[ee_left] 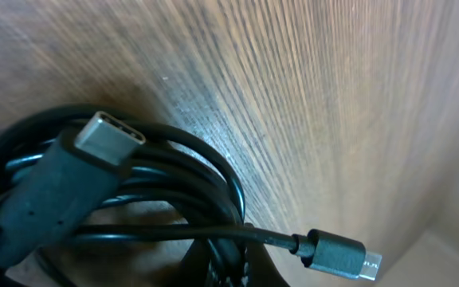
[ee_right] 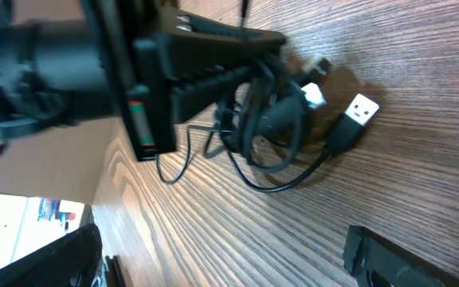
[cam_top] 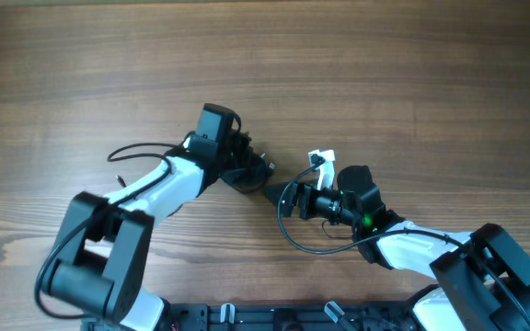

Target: Untangle cables

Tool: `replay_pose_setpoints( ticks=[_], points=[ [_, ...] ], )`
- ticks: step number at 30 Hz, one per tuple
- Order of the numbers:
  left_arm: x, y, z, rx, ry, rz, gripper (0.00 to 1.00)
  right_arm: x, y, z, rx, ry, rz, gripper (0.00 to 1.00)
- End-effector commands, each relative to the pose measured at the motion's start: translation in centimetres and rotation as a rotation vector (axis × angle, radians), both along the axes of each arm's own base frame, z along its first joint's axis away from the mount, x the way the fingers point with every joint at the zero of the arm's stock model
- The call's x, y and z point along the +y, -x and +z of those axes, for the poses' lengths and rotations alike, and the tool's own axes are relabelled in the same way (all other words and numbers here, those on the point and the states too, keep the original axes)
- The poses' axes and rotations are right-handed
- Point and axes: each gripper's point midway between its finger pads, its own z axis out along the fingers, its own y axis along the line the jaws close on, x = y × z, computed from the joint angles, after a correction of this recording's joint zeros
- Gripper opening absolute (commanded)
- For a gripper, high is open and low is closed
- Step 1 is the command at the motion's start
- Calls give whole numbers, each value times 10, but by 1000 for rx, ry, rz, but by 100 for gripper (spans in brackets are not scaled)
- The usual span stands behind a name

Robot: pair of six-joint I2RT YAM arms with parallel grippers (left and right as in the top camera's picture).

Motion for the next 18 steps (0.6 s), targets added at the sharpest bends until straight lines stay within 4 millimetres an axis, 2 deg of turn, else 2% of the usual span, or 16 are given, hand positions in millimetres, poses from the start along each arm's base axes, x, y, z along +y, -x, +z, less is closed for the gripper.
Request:
replay_pose_setpoints(
  ticks=[1,3,6,8,10,13,16,18],
  points=[
    [8,0,42,11,112,135,4,0,-1,-2,6,6,-11,100],
    [19,13,52,62,120,198,4,0,-1,-1,4,5,-10,100],
    [40,46,58,256,179,439,4,1,-3,2,-10,-4,-10,100],
    [41,68,60,403,248,598,4,1,-2,2,-11,-6,-6,100],
    [37,85,59,504,272,656,4,4,0,7,-21,-23,14,99],
    [34,86,58,508,269,646,4,10,5,14,-41,-54,65,99],
    [32,80,61,484,288,638,4,9,6,11,-27,-46,64,93],
    [28,74,64,463,310,626,4,10,7,11,-25,-46,65,92]
  ],
)
